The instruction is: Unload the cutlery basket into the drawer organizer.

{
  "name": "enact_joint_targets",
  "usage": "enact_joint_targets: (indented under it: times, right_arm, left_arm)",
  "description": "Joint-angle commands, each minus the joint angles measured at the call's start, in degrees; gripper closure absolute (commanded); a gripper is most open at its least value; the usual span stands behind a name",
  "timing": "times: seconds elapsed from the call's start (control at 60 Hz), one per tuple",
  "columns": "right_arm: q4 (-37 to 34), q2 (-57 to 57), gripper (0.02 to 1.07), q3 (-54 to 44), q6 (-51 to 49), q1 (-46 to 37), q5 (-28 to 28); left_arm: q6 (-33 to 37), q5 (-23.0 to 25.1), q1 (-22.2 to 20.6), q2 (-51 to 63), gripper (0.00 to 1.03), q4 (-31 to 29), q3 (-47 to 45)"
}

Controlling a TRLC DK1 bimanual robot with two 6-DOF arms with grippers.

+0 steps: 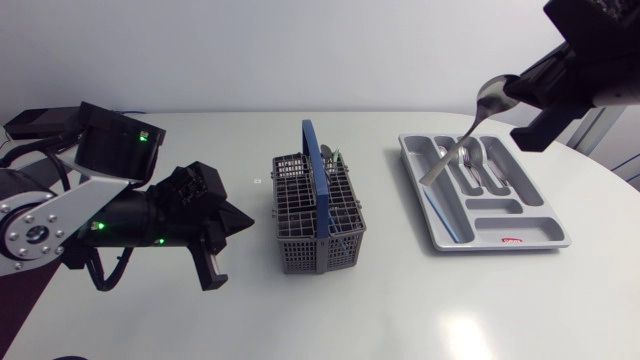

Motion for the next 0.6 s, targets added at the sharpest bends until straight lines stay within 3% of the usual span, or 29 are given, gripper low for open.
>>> enact_joint_targets:
  times: [0.0, 0.083, 0.583]
  right_arm:
    - [2.3, 0.8, 1.01, -2.2, -3.1, -2.7, -1.6]
    - [3.2, 1.9, 1.01, -3.0, -4.0, -7.6, -6.2]
    - [8.6, 14.9, 1.01, -1.4, -11.0, -23.4, -14.3]
  left_arm:
    - [0.8, 0.0, -0.4, 0.8, 0.85, 0.4, -0.1]
    - [0.8, 0.0, -0.4, 0.8, 0.86, 0.4, -0.1]
    - [0.9, 0.0, -0.4, 0.8, 0.85, 0.7, -0.5]
